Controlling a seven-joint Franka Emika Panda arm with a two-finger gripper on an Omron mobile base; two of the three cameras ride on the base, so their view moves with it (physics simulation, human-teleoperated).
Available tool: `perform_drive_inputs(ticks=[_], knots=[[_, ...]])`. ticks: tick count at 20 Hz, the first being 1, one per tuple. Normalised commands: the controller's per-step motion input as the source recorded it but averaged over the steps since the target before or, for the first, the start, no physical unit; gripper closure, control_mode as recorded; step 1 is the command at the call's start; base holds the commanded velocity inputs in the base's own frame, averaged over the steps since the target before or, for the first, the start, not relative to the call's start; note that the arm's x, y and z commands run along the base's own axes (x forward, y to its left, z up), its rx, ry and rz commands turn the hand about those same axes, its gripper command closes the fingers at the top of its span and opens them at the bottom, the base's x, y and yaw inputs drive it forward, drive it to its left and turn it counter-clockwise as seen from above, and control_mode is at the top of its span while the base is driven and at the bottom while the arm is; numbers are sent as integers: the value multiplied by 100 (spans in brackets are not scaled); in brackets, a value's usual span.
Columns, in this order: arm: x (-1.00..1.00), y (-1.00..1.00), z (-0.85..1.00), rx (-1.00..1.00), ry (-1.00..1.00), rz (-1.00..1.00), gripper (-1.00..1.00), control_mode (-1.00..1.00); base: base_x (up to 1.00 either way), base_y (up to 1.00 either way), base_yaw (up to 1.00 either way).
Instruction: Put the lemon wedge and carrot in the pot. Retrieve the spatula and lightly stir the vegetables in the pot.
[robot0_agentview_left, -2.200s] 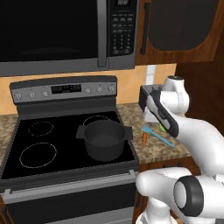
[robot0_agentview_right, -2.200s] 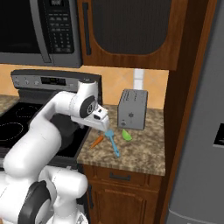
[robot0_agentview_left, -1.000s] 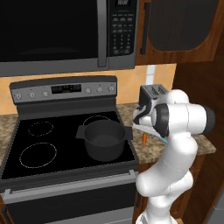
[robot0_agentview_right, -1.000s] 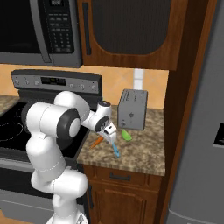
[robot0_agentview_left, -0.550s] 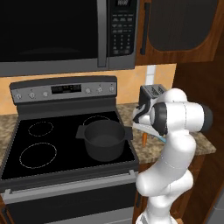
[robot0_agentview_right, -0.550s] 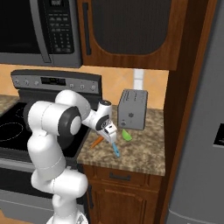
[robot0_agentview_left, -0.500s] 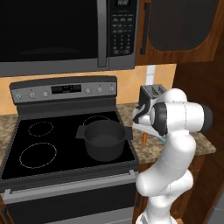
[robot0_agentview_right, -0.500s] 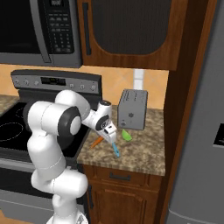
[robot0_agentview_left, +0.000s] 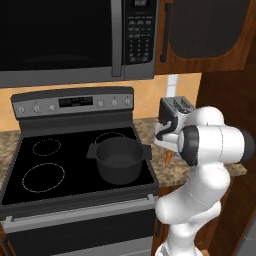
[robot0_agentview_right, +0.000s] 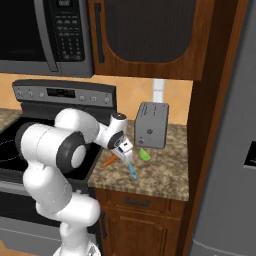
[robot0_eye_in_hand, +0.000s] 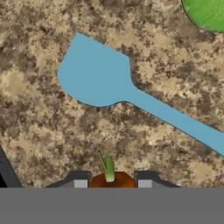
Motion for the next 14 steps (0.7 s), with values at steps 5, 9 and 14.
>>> perform_drive_inputs(ticks=[5,9,14], knots=[[-96,5,100,-20,-43,0,100,-100,0,0,0],[-100,32,100,-22,-46,-1,100,-100,0,0,0],[-100,49,100,-18,-42,0,100,-100,0,0,0]])
